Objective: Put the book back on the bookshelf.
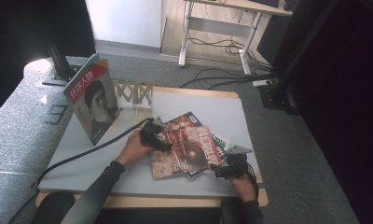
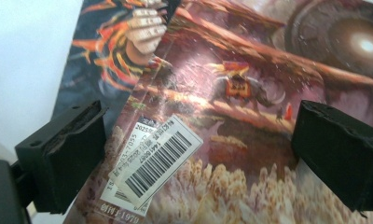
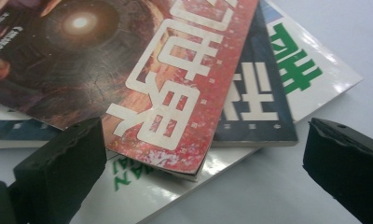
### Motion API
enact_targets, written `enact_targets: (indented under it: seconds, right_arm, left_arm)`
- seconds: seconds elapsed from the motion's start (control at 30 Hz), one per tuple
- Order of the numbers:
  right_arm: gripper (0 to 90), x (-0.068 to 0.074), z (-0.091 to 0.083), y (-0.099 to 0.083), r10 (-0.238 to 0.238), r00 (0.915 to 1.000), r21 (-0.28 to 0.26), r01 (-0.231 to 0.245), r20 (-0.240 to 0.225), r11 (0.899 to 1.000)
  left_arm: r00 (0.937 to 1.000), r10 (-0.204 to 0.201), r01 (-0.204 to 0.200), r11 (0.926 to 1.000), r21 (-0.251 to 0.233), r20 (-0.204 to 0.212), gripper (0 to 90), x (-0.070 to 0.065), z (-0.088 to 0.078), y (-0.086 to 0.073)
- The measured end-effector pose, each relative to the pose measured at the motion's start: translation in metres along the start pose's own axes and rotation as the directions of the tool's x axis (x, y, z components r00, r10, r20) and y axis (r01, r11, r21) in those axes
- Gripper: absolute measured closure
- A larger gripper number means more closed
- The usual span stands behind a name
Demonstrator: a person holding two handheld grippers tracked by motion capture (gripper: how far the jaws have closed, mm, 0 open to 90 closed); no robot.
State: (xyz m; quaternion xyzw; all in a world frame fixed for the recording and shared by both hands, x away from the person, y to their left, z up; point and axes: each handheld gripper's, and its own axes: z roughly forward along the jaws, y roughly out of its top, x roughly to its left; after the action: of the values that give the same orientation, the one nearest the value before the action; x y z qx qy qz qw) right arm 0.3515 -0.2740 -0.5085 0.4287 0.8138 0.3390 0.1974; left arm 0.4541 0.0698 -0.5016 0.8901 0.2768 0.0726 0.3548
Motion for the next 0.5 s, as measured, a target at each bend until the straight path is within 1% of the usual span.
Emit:
enact_targets:
  seconds: [0.17, 0.27, 0.37, 0.43, 0.5]
  right_arm:
    - [0.0, -0.008, 0.004, 0.006, -0.004, 0.9997, 0.014, 0.004, 0.025, 1.000]
    - [0.0, -0.014, 0.008, 0.010, 0.005, 0.9997, 0.019, -0.006, 0.025, 1.000]
    - [0.0, -0.019, 0.012, 0.013, 0.015, 0.9995, 0.024, -0.016, 0.026, 1.000]
    - [0.0, -0.022, 0.014, 0.015, 0.022, 0.9994, 0.025, -0.023, 0.027, 0.999]
    - [0.0, -0.024, 0.017, 0.018, 0.028, 0.9991, 0.025, -0.029, 0.032, 0.999]
  left_arm:
    - [1.0000, 0.008, -0.008, 0.9988, 0.048, -0.002, 2.9, -0.005, -0.006, -0.003]
    - [0.9999, 0.013, -0.013, 0.9980, 0.062, -0.003, 2.8, -0.007, -0.008, -0.006]
    - [0.9999, 0.016, -0.015, 0.9978, 0.065, -0.005, 2.6, -0.009, -0.010, -0.010]
    - [1.0000, 0.005, -0.004, 0.9985, 0.054, -0.007, 2.5, -0.010, -0.011, -0.014]
    - [1.0000, 0.002, -0.002, 0.9989, 0.047, -0.008, 2.5, -0.012, -0.012, -0.018]
